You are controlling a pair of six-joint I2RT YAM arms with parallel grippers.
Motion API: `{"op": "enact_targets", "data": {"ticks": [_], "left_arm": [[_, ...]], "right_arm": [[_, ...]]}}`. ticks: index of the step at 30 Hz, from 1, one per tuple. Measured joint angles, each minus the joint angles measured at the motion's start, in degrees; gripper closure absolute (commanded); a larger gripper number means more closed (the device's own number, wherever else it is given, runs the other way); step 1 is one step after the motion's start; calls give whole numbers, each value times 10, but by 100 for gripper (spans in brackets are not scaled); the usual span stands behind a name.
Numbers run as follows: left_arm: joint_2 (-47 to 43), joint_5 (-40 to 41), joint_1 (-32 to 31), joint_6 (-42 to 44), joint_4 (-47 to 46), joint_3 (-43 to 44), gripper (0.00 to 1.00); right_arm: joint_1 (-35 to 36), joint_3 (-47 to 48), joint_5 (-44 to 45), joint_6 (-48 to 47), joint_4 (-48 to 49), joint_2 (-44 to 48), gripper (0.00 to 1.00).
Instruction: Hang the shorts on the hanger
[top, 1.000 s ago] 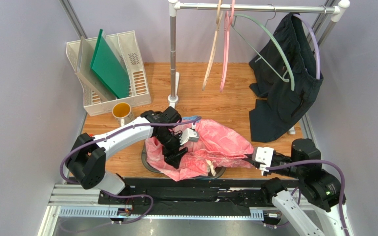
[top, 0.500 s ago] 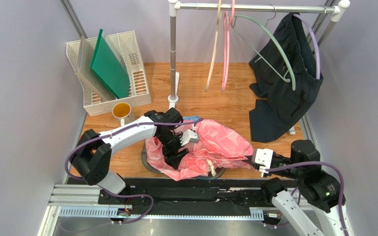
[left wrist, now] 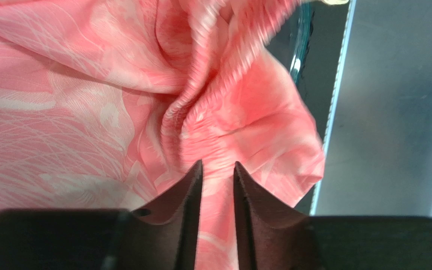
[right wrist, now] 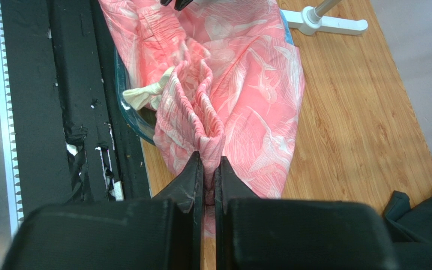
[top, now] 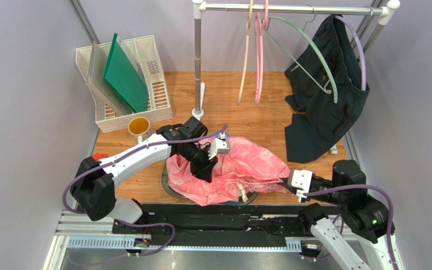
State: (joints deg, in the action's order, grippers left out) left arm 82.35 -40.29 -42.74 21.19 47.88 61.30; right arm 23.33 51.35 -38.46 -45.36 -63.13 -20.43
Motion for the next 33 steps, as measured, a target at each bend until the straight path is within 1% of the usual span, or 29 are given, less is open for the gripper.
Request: {"op": "enact_targets", "data": {"ticks": [2, 3, 4, 5, 6, 7, 8, 11, 14, 18, 24, 26, 27, 30, 31, 33], "left_arm": [[1, -2, 0, -7, -5, 0, 88], [4, -3, 0, -10, -7, 0, 89], [7, -4, 0, -12, -7, 0, 88], [10, -4, 0, -14, -7, 0, 84], [13, -4, 0, -15, -7, 0, 74], [15, -4, 0, -16, -6, 0, 71], [15, -1, 0, -17, -6, 0, 64], [15, 4, 0, -17, -6, 0, 52], [14, 18, 0, -16, -15, -5, 47], [21, 32, -3, -13, -24, -6, 44], [68, 55, -19, -7, -35, -6, 41], [78, 59, -26, -5, -36, -6, 58], [78, 59, -29, -4, -35, -7, 73], [73, 52, -34, 3, -31, -7, 87], [68, 48, -34, 5, -26, -7, 99], [47, 42, -35, 11, -9, -7, 100]], "right_arm": [[0, 0, 0, 1, 1, 0, 100], [0, 0, 0, 2, 2, 0, 100], [0, 0, 1, 3, 2, 0, 100], [0, 0, 1, 4, 2, 0, 100], [0, 0, 1, 5, 3, 0, 100], [0, 0, 2, 5, 4, 0, 100], [0, 0, 3, 6, 4, 0, 100], [0, 0, 4, 8, 4, 0, 100], [0, 0, 5, 10, 4, 0, 100], [0, 0, 5, 10, 4, 3, 100], [0, 0, 7, 10, 3, 7, 100], [0, 0, 8, 10, 3, 8, 100], [0, 0, 8, 10, 3, 8, 100], [0, 0, 10, 10, 3, 8, 100], [0, 0, 10, 10, 3, 8, 100], [0, 0, 10, 10, 3, 8, 100]]}}
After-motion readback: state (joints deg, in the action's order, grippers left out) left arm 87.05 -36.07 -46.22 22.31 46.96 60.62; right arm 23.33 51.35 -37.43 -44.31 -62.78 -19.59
